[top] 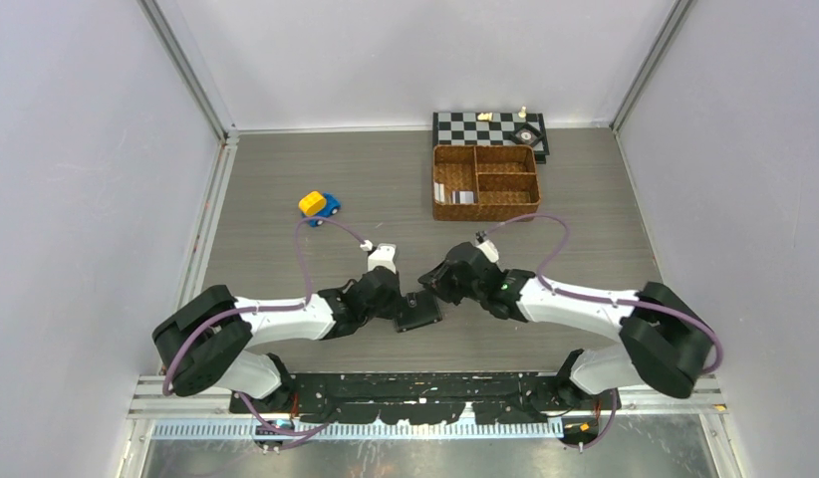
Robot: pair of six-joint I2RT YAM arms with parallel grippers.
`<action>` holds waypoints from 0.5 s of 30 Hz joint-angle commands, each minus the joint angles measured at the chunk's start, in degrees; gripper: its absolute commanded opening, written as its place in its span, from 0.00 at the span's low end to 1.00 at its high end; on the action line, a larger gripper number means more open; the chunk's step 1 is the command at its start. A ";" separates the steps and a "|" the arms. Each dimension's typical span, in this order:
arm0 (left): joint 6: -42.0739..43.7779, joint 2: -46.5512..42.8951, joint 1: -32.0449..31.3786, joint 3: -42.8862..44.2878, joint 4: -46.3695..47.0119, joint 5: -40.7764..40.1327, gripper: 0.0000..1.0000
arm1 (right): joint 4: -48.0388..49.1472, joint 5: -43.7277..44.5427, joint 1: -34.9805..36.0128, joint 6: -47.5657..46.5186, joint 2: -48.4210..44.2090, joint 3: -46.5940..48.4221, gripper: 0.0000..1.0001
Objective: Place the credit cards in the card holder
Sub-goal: Open the card holder at the center of the board.
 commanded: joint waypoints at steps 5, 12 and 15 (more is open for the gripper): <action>0.10 3.26 -0.76 -1.59 -11.23 3.94 0.00 | 11.17 -3.97 0.04 -10.69 -3.47 -5.37 0.34; -0.10 3.67 -0.76 -1.43 -11.86 3.86 0.00 | 13.93 -5.93 0.04 -13.11 0.95 -5.86 0.36; -0.19 3.87 -0.76 -1.40 -11.93 3.92 0.00 | 14.71 -6.32 0.04 -14.55 2.56 -5.59 0.36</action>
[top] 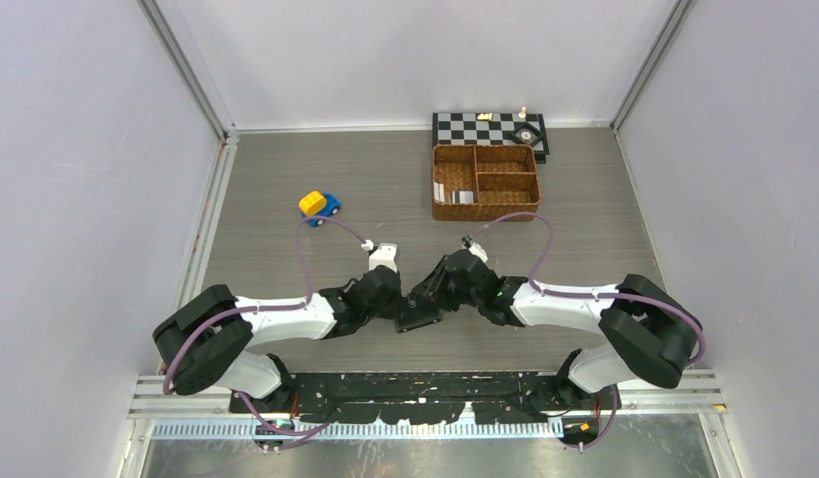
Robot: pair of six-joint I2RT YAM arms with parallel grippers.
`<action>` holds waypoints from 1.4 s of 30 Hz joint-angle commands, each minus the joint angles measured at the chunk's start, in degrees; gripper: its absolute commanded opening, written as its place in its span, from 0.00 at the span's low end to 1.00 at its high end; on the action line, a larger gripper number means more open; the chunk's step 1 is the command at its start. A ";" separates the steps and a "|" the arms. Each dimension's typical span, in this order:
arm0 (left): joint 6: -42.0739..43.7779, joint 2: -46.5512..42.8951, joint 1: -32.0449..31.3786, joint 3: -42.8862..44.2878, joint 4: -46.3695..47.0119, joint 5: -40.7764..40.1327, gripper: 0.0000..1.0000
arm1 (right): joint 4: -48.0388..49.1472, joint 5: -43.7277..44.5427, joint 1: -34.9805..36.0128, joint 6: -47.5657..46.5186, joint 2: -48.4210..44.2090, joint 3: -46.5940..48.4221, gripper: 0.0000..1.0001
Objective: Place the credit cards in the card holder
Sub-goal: Open the card holder at the center of the board.
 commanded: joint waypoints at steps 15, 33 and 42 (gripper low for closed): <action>0.16 4.47 -0.76 -1.27 -11.39 4.13 0.00 | 7.32 -4.60 0.31 -8.40 8.30 0.22 0.36; 0.40 5.20 -0.76 -0.75 -11.55 4.29 0.00 | 5.92 -5.74 1.64 -9.78 11.14 2.88 0.18; 1.37 5.56 -0.76 -0.99 -10.31 5.19 0.00 | 3.27 -7.96 1.66 -6.45 12.65 5.42 0.00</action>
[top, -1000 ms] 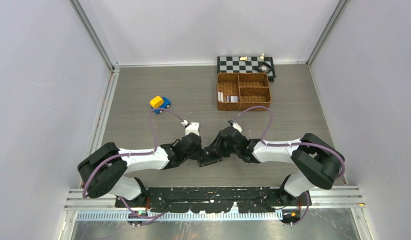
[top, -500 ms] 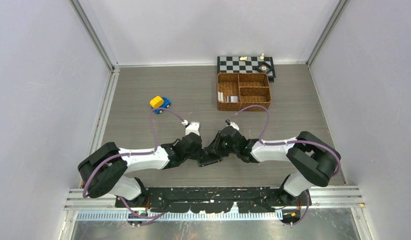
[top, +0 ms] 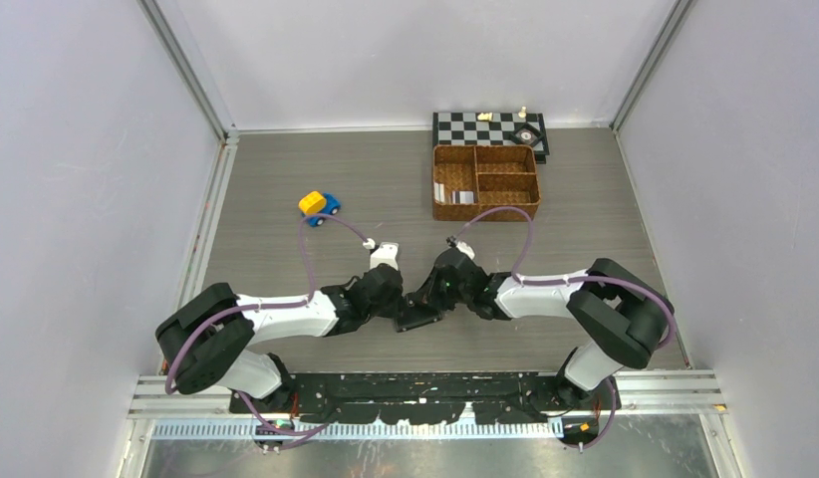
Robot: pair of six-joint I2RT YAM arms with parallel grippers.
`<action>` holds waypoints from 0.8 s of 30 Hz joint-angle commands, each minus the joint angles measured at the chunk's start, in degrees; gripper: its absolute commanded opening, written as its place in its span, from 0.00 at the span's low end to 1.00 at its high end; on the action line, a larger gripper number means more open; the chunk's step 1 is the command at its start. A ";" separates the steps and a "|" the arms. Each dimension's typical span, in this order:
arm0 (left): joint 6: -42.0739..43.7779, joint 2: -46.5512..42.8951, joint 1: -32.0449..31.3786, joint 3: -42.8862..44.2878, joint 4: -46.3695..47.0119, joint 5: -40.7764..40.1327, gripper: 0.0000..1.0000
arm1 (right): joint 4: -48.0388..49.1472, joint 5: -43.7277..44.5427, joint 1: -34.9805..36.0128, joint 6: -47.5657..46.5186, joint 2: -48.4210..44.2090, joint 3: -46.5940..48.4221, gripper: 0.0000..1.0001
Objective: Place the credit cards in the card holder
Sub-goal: Open the card holder at the center of the board.
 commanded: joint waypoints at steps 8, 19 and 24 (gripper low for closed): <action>2.60 4.29 -0.72 -3.11 -7.04 6.13 0.00 | -3.47 -0.89 1.68 11.78 2.27 4.87 0.00; 3.85 4.68 -1.11 -3.86 -5.17 7.62 0.00 | 5.40 6.58 1.51 23.09 0.74 1.13 0.01; 3.83 4.94 -1.66 -3.63 -5.56 7.10 0.00 | 4.33 10.46 1.43 23.52 -2.13 0.58 0.00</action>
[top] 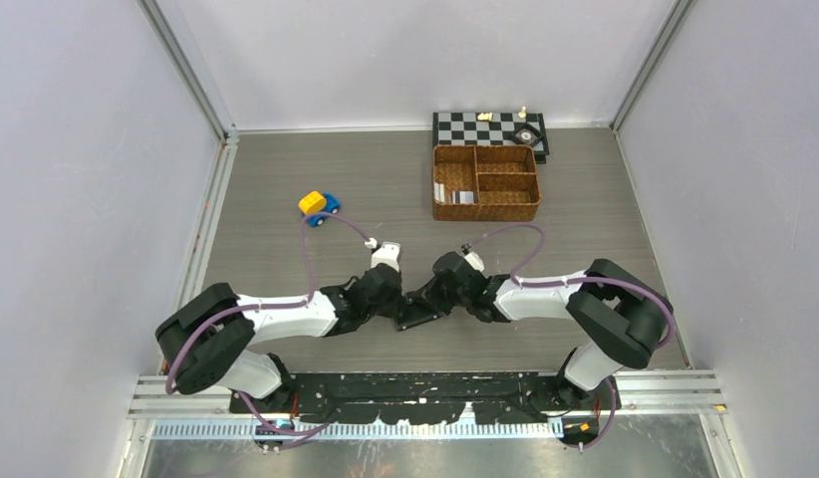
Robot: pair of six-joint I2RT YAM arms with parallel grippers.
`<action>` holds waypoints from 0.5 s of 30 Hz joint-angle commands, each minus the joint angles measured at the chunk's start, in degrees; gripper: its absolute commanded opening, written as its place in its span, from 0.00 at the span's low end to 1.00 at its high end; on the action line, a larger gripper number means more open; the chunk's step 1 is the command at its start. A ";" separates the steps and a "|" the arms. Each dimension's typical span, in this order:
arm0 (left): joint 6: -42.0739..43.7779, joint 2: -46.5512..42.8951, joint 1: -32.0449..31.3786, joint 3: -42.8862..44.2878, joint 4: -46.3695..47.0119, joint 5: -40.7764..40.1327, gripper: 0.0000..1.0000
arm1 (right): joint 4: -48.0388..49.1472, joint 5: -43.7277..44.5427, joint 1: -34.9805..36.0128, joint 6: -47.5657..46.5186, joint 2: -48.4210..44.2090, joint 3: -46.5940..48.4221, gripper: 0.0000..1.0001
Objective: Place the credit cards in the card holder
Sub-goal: Open the card holder at the center of the board.
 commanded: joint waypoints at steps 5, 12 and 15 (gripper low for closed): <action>0.79 5.18 -3.06 -2.42 -7.59 6.03 0.00 | 7.63 7.25 0.48 4.55 -3.66 -0.57 0.00; 0.80 5.44 -4.14 -1.84 -8.30 5.05 0.00 | 9.68 8.44 0.34 5.62 -3.98 -1.78 0.00; 0.83 5.59 -4.74 -1.57 -8.47 4.75 0.00 | 11.28 8.75 0.37 6.73 -3.95 -2.64 0.01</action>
